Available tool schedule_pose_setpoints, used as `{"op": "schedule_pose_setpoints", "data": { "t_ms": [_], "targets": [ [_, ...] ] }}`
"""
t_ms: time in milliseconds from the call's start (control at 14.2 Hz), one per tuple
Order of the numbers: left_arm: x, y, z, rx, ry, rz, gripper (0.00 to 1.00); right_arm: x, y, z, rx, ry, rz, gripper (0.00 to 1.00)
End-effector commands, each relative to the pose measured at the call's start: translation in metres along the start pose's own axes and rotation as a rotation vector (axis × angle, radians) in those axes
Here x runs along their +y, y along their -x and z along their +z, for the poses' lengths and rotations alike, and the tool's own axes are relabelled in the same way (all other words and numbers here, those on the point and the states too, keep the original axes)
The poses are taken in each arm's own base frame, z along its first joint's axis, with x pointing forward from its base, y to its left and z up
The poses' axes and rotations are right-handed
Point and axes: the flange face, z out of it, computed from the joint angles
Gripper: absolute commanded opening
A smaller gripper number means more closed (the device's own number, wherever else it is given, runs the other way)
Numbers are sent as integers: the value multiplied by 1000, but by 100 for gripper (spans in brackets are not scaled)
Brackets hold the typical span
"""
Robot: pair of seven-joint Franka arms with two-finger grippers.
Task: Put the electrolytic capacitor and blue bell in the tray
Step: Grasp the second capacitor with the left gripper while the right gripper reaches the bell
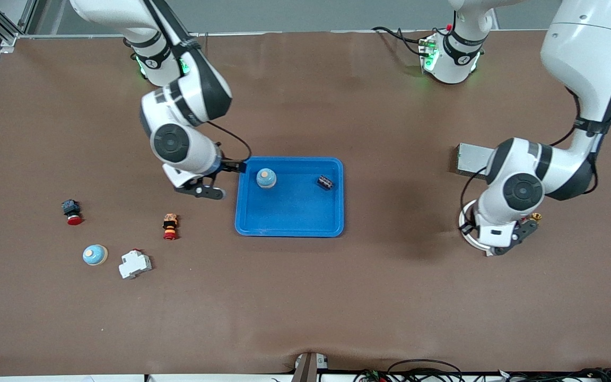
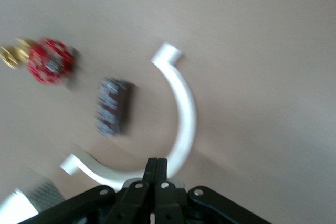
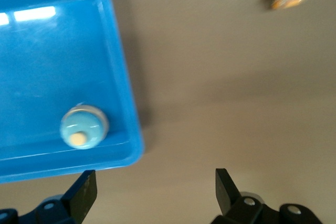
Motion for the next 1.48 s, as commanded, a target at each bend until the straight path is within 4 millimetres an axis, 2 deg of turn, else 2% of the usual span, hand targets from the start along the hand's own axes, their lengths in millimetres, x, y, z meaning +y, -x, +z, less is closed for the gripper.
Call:
{"op": "schedule_pose_setpoints", "data": {
  "t_ms": [0,70,141,211,281,422,562,703,773,984,1195,1406],
  "targets": [
    [-21,-8,16,-2,-25,46,0,47,-8,-28,33,40,-133,100],
    [-25,-10,23,-12,-27,42,18,69,-15,-37,39,40,-179,100],
    [-26,-9,28,-16,-24,47,29,90,-22,-43,48,48,-211,100],
    [-27,-9,32,-15,-18,56,50,109,-28,-48,60,68,-250,100],
    [-31,-13,37,-16,-7,50,63,128,-36,-51,69,84,-282,100],
    [-36,-15,52,-21,17,59,69,163,-49,-57,85,83,-347,100],
    [-40,-19,61,-15,17,66,69,193,-62,-63,116,87,-419,100],
    [-40,-20,65,-14,26,66,63,222,-74,-69,157,126,-501,100],
    [-38,-19,69,-14,33,68,54,238,-81,-72,189,150,-542,100],
    [-36,-17,70,-17,34,72,1,287,-103,-68,265,197,-662,100],
    [-38,-19,44,17,31,76,0,320,-127,-39,301,211,-725,100],
    [-18,0,-4,32,30,103,0,333,-149,-13,322,220,-760,100]
  ]
}}
